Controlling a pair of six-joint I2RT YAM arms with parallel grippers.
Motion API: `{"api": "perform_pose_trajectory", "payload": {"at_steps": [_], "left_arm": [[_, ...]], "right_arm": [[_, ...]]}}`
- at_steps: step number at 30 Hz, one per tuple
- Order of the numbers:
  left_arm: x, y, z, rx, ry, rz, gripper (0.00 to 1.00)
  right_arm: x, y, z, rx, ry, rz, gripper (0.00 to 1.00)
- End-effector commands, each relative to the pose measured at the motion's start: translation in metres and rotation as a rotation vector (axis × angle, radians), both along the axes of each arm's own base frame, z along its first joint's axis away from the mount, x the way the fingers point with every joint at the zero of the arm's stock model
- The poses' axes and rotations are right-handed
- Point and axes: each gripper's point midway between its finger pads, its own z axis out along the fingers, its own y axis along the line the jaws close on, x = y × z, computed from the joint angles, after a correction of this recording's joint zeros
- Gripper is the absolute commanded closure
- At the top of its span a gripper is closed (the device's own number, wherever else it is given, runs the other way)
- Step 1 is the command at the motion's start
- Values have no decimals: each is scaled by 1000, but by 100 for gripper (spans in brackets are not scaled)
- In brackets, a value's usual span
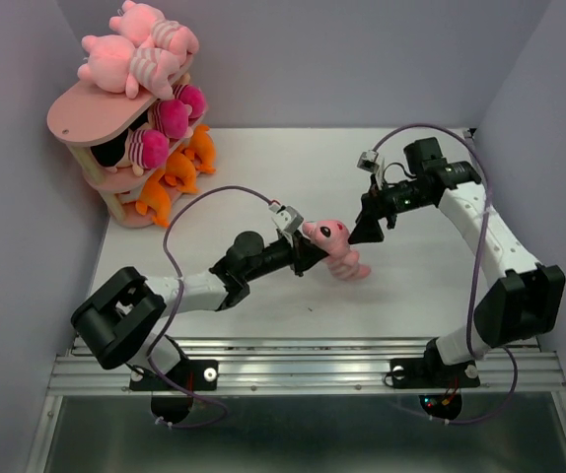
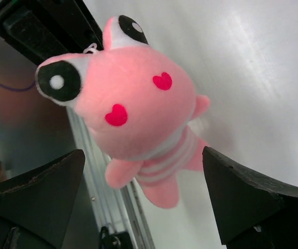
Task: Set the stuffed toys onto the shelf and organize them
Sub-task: Pass the stuffed toy from the right arm to the left, then pass the stuffed toy from the left arm to the right
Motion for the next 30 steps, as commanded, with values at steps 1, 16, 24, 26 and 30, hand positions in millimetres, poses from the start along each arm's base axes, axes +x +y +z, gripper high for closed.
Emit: {"api": "perform_pose_trajectory", "payload": {"at_steps": [1,16,24,26,30], "left_arm": [[-13,11,-7,6,171,-66,100],[-15,-3,11,42,380,-96,100],[-16,-4,15,29,400,-98,100],[-16,-3,17,24,399,-98,100],[-14,1,22,9,391,-70,80]], "right_arm": [[36,-14,41,-84,-336,-135,0],[23,44,11,-286,-461,-14,6],[21,59,-11,-312,-413,7,36],[20,61,-15,-310,-398,10,58],[14,65,-13,-277,-379,25,83]]}}
